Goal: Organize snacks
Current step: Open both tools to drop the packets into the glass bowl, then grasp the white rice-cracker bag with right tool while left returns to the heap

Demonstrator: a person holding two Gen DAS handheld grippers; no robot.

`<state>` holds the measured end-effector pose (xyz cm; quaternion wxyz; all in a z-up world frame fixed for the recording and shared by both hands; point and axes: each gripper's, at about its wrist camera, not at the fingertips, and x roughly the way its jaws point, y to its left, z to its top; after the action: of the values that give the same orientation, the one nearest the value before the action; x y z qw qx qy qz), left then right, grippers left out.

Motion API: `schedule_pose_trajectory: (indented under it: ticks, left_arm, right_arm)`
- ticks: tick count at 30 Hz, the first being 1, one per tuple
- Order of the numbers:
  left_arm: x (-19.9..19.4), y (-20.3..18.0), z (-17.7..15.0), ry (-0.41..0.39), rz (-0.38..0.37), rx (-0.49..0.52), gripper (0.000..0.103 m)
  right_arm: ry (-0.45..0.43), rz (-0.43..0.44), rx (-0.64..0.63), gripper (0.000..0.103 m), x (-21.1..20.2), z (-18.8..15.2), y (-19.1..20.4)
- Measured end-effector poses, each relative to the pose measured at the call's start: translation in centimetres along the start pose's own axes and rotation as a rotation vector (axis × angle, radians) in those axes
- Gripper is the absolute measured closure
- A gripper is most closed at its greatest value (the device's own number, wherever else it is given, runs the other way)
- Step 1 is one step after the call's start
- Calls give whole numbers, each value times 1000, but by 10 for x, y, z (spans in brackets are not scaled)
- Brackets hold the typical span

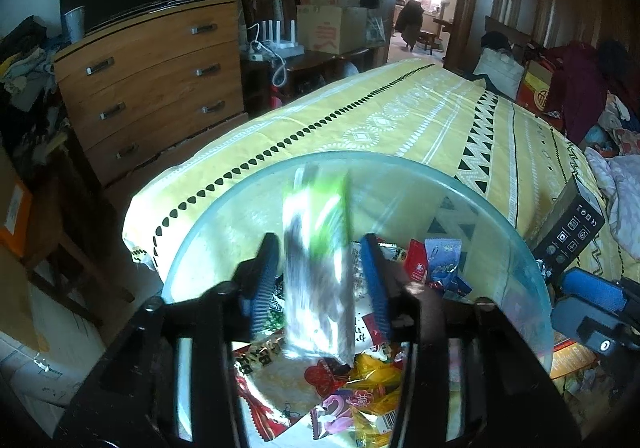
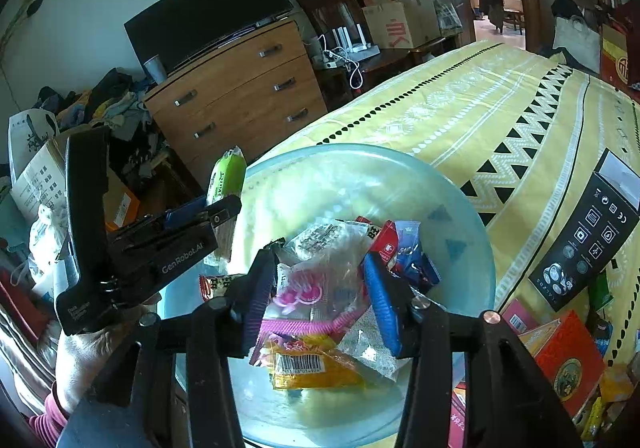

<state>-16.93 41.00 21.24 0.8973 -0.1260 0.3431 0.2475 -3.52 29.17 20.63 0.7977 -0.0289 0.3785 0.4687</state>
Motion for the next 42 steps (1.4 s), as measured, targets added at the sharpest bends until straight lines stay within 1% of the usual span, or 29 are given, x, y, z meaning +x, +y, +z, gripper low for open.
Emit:
schedule_pose_trajectory:
  ticks: [1, 3, 4, 5, 6, 10, 16, 21, 22, 24, 26, 28, 30, 31, 32, 33, 34, 35, 37, 38, 39, 41, 42]
  left_arm:
    - [-1, 1, 0, -6, 4, -1, 47]
    - [-2, 0, 0, -14, 11, -1, 41]
    - [-2, 0, 0, -17, 15, 1, 35]
    - [-2, 0, -1, -17, 21, 1, 30]
    - [-2, 0, -1, -17, 27, 1, 23]
    - [-3, -1, -2, -17, 43, -2, 21]
    - [-9, -3, -3, -27, 55, 0, 16]
    - [-17, -8, -3, -37, 53, 5, 15]
    - [-21, -10, -3, -43, 43, 1, 15]
    - [-34, -16, -6, -69, 4, 0, 15]
    - [-49, -31, -9, -97, -42, 37, 13]
    - [-63, -52, -15, -121, -106, 88, 12]
    - [-80, -79, -22, -147, -177, 146, 11]
    - [-85, -87, -24, -155, -202, 162, 11]
    - [-92, -100, -27, -163, -237, 184, 10]
    - [-97, -109, -29, -167, -264, 201, 10]
    - [-102, -120, -31, -169, -296, 221, 10]
    - [-107, -128, -33, -167, -324, 238, 10]
    - [-114, -143, -38, -162, -374, 262, 10]
    - [-116, -147, -41, -158, -383, 269, 10]
    - [-117, -151, -43, -150, -393, 276, 10]
    - [-114, -157, -47, -120, -417, 286, 10]
    - [-114, -159, -50, -108, -419, 290, 10]
  right_arm:
    - [-2, 1, 1, 50, -1, 0, 0]
    - [-6, 1, 2, 49, -3, -1, 1]
    - [-7, 2, 3, 49, -3, -1, 1]
    - [-10, 0, 3, 47, -5, -2, 1]
    - [-13, -3, 2, 41, -6, -2, 2]
    - [-31, -9, -5, 38, -14, -5, 4]
    - [-42, -11, 4, 37, -22, -6, 2]
    - [-61, -6, 11, 37, -34, -8, 2]
    - [-72, -6, 10, 37, -39, -9, 2]
    - [-121, -10, -1, 37, -61, -17, 1]
    - [-178, -31, 0, 37, -91, -32, -6]
    - [-239, -70, 35, 37, -129, -55, -25]
    - [-286, -156, 113, 37, -172, -89, -64]
    - [-291, -191, 138, 37, -183, -99, -77]
    - [-283, -243, 182, 37, -197, -115, -101]
    - [-251, -302, 238, 37, -207, -132, -130]
    - [-210, -350, 282, 37, -212, -146, -157]
    - [-143, -401, 324, 37, -213, -163, -188]
    - [-54, -465, 367, 36, -211, -183, -225]
    - [-22, -467, 384, 36, -208, -190, -241]
    - [18, -441, 412, 36, -202, -196, -256]
    - [60, -350, 435, 36, -184, -196, -265]
    - [115, -269, 426, 36, -163, -194, -265]
